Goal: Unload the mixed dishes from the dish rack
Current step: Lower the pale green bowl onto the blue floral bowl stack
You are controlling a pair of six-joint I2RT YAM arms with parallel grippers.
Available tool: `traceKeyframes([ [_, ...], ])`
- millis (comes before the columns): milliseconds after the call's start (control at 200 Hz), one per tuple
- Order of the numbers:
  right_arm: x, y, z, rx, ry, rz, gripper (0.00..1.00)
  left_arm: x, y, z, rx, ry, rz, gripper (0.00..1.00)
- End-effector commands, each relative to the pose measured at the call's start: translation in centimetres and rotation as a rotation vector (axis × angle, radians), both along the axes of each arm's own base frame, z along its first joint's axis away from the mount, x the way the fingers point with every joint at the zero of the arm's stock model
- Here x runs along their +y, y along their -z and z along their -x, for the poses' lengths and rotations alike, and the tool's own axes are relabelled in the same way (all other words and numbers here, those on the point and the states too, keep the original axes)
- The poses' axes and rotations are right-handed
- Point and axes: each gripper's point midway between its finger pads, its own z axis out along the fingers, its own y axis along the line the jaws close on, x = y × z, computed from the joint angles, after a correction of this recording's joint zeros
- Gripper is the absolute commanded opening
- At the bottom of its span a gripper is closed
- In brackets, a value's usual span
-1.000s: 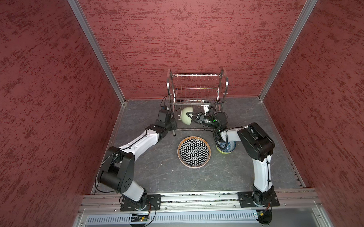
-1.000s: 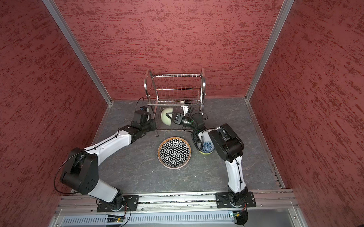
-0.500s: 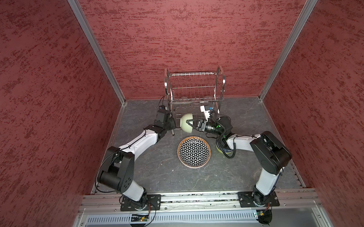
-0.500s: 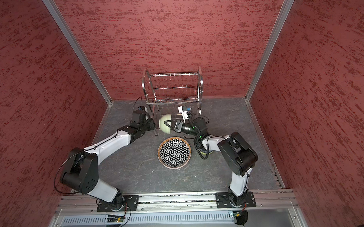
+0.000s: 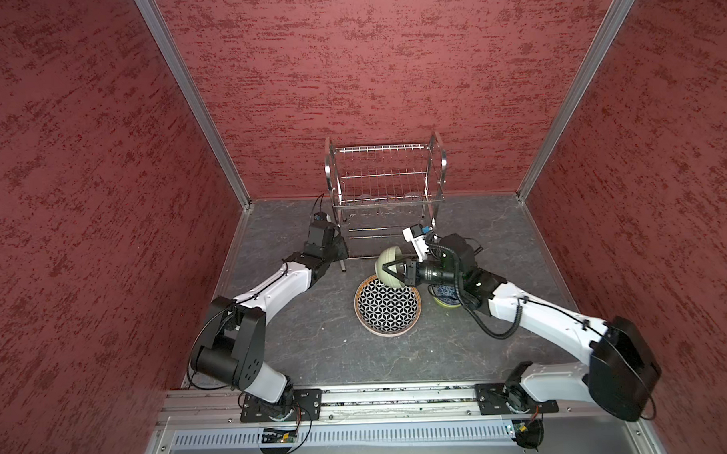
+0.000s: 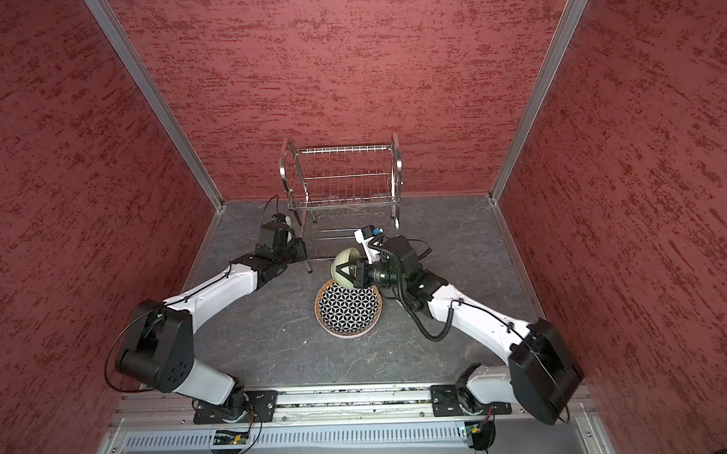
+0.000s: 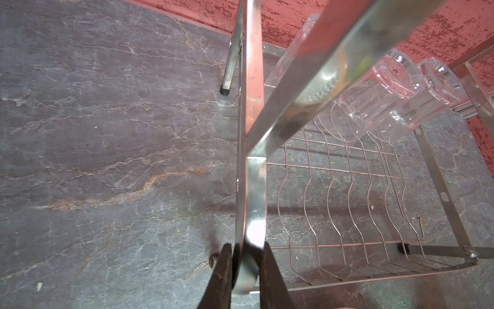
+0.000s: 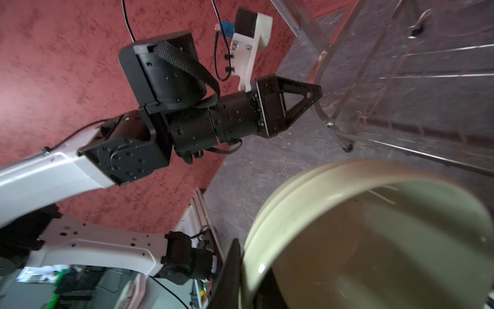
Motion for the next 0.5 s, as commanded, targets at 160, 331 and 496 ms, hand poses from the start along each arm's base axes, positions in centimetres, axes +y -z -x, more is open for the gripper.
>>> traceKeyframes([
  [160, -10.2, 4.0, 0.3, 0.028, 0.238, 0.633, 0.00, 1.2, -0.1, 0.0, 0.010, -0.082, 0.085, 0.13],
  [331, -13.4, 5.7, -0.3, 0.051, 0.319, 0.840, 0.00, 1.3, -0.1, 0.2, 0.012, -0.080, 0.084, 0.13],
  [496, -14.7, 7.1, -1.4, 0.053, 0.362, 0.960, 0.00, 1.3, -0.3, 0.2, 0.006, -0.079, 0.085, 0.13],
])
